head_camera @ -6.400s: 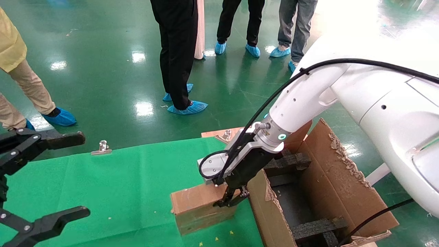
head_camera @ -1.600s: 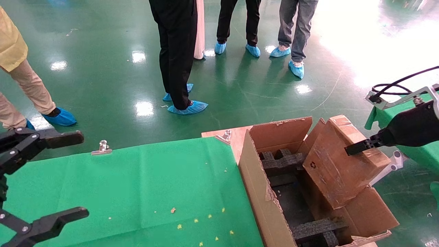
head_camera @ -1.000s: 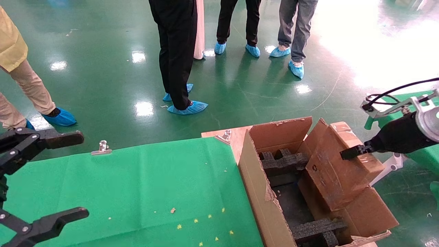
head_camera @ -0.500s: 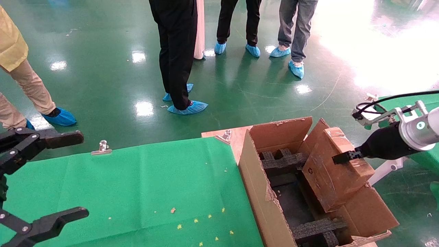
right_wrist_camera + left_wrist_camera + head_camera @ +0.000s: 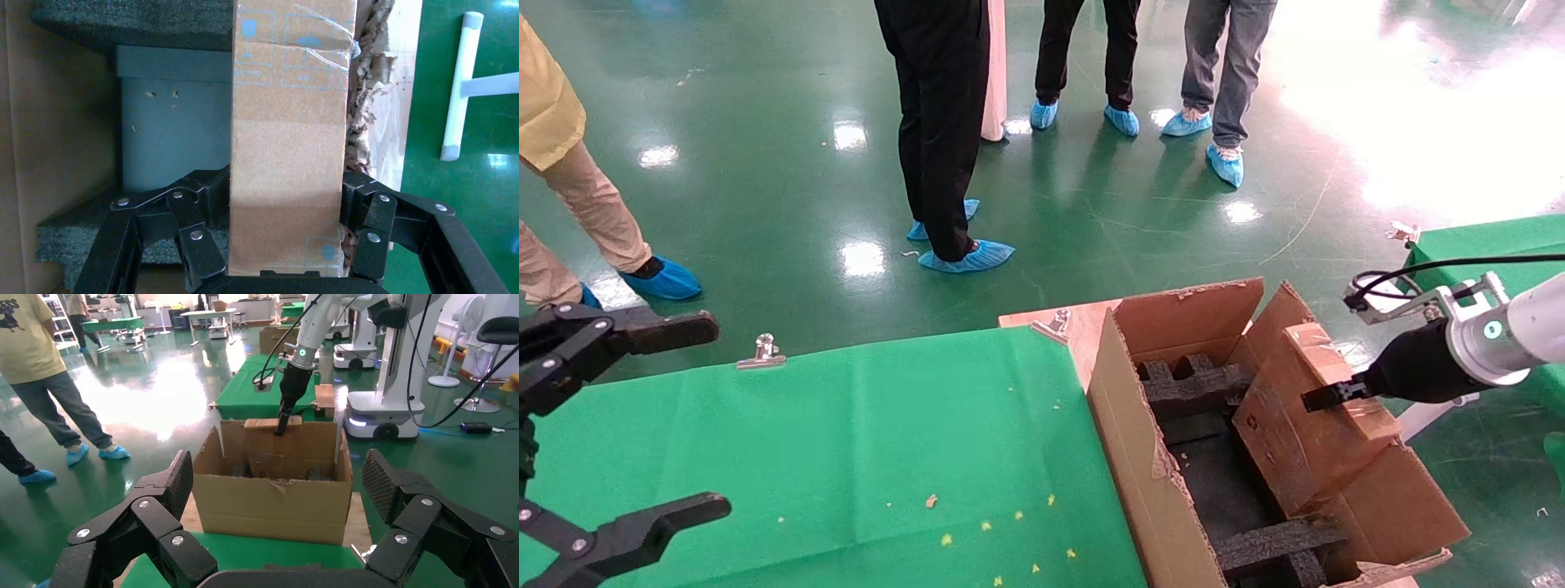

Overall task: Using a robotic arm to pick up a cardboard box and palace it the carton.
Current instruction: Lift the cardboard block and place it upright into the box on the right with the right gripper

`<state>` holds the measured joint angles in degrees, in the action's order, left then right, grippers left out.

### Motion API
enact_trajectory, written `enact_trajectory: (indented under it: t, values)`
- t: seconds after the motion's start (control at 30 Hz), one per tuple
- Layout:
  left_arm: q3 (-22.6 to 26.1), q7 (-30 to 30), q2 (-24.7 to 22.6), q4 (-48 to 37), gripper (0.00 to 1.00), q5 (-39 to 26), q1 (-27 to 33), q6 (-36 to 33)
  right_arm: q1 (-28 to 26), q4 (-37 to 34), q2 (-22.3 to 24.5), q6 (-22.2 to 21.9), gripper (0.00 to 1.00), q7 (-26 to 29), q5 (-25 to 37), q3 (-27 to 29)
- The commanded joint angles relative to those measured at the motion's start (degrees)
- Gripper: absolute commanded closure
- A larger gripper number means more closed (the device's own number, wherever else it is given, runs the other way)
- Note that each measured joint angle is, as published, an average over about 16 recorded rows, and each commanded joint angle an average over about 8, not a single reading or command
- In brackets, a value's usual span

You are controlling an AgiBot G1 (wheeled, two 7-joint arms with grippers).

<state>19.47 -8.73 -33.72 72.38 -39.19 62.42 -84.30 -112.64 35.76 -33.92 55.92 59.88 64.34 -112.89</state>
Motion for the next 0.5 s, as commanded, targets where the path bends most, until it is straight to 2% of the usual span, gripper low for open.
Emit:
enact_trajectory:
  t: [0.03, 0.5]
  values:
    - [0.0, 0.0, 0.0, 0.0, 0.0, 0.0, 0.0, 0.0, 0.65, 0.13, 0.01, -0.6, 1.0, 0.05, -0.2, 0.02]
    - [0.01, 0.01, 0.0, 0.0, 0.0, 0.01, 0.0, 0.0, 4.58, -1.04, -1.55, -2.22, 1.0, -0.96, -1.68, 0.19]
